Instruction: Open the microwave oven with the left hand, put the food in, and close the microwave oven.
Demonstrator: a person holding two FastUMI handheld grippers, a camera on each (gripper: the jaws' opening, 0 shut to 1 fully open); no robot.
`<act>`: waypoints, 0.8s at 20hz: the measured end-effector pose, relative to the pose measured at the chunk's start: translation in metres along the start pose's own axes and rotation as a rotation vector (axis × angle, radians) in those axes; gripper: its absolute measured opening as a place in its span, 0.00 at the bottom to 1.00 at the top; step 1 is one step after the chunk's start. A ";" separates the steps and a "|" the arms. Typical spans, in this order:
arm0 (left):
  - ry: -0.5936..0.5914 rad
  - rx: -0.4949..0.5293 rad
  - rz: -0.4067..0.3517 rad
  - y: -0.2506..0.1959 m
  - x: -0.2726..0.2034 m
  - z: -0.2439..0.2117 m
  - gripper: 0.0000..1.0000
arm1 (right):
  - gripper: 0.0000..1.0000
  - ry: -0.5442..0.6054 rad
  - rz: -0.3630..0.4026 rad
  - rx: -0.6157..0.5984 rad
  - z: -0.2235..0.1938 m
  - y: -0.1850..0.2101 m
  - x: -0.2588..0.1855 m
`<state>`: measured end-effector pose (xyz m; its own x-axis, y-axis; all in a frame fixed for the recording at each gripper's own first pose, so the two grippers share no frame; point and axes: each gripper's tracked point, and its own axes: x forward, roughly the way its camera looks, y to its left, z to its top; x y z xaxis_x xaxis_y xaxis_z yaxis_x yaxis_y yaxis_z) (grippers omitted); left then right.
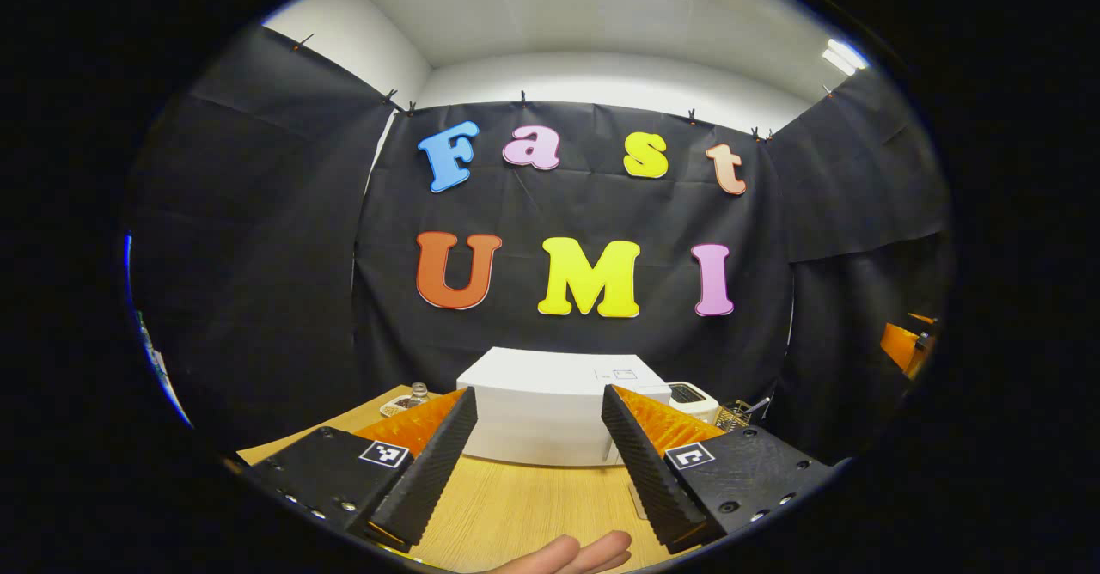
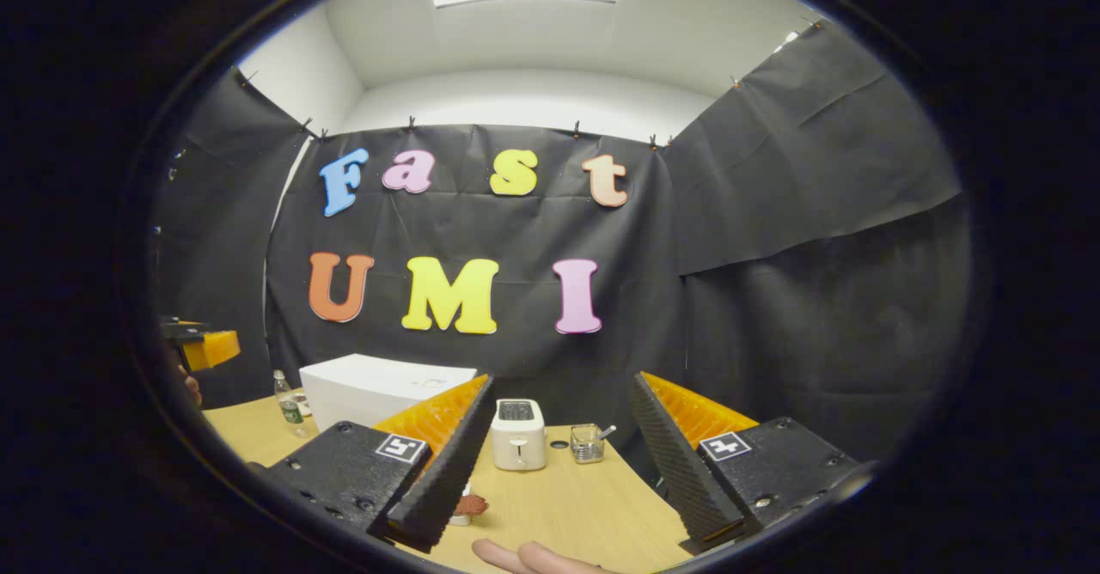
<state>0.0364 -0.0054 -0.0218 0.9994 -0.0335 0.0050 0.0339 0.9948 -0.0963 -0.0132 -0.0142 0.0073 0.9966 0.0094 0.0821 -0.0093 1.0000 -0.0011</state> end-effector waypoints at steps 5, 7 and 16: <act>0.023 0.064 -0.042 -0.027 0.048 -0.035 0.93 | 0.90 0.021 0.002 0.016 -0.012 -0.008 0.007; 0.088 0.045 -0.060 -0.039 0.069 -0.064 0.93 | 0.90 0.031 0.001 0.016 -0.020 -0.014 0.008; 0.221 0.009 -0.139 -0.088 0.167 -0.177 0.93 | 0.90 0.037 0.006 -0.029 -0.042 -0.025 0.016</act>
<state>0.2005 -0.1159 -0.1892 0.9613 -0.1894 -0.1999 0.1719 0.9799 -0.1014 0.0065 -0.0394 -0.0333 0.9989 0.0148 0.0454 -0.0134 0.9995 -0.0301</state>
